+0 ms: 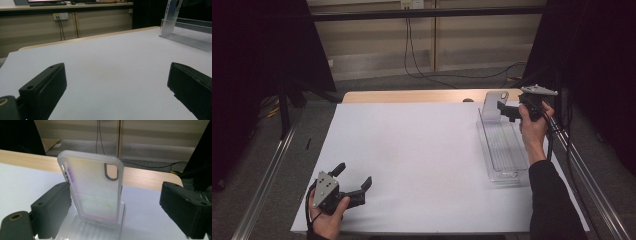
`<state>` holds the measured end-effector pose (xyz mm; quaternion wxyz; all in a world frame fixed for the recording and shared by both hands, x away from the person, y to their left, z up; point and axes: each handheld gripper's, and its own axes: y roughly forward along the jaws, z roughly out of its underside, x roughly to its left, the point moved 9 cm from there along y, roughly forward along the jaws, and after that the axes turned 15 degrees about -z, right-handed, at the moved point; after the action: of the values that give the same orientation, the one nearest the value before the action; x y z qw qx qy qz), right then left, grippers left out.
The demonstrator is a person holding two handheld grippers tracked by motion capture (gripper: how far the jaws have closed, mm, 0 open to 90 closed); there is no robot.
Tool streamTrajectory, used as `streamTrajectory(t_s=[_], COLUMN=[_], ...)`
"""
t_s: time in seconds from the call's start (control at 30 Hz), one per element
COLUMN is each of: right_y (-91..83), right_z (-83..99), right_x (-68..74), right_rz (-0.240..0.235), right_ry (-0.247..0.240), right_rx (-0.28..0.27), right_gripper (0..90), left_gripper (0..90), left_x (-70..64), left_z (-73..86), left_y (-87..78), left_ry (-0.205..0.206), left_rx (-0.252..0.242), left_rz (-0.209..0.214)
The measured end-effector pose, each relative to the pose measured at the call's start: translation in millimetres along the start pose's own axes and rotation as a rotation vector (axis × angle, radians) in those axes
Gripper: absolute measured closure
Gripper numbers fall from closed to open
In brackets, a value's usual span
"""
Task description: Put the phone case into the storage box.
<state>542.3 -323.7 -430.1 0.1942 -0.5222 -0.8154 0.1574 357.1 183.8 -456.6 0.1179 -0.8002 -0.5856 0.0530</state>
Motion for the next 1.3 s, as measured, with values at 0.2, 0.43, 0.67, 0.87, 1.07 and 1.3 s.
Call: streamTrajectory(t_s=[0.2,0.43,0.67,0.87,1.07,1.3], right_y=[1.7,-0.6,-9.4,-16.1,-26.2,-34.8], right_z=[3.8,5.1,5.5,7.7,8.9,9.0], right_x=[1.5,4.6,6.9,6.1,5.6,10.3], right_rz=[0.000,0.004,-0.008,-0.011,-0.007,-0.013], right_ry=[-0.030,-0.045,-0.055,-0.051,-0.036,-0.040], right_rx=[-0.012,-0.027,-0.042,-0.046,-0.082,-0.136], right_gripper=[5.4,2.6,2.6,3.0,2.2,3.0], left_gripper=[2.3,2.4,2.4,2.4,2.3,2.3], left_x=[2.2,3.2,7.7,6.8,7.4,5.6], left_z=[0.3,-0.5,-2.7,-1.8,-3.7,-5.6], left_y=[0.9,0.4,-0.2,-1.0,-3.0,-1.7], left_ry=[0.000,0.002,-0.011,-0.018,-0.017,-0.025], left_rx=[0.001,-0.005,-0.019,-0.016,-0.026,-0.029], left_rz=[-0.008,-0.010,-0.025,-0.012,-0.006,0.020])
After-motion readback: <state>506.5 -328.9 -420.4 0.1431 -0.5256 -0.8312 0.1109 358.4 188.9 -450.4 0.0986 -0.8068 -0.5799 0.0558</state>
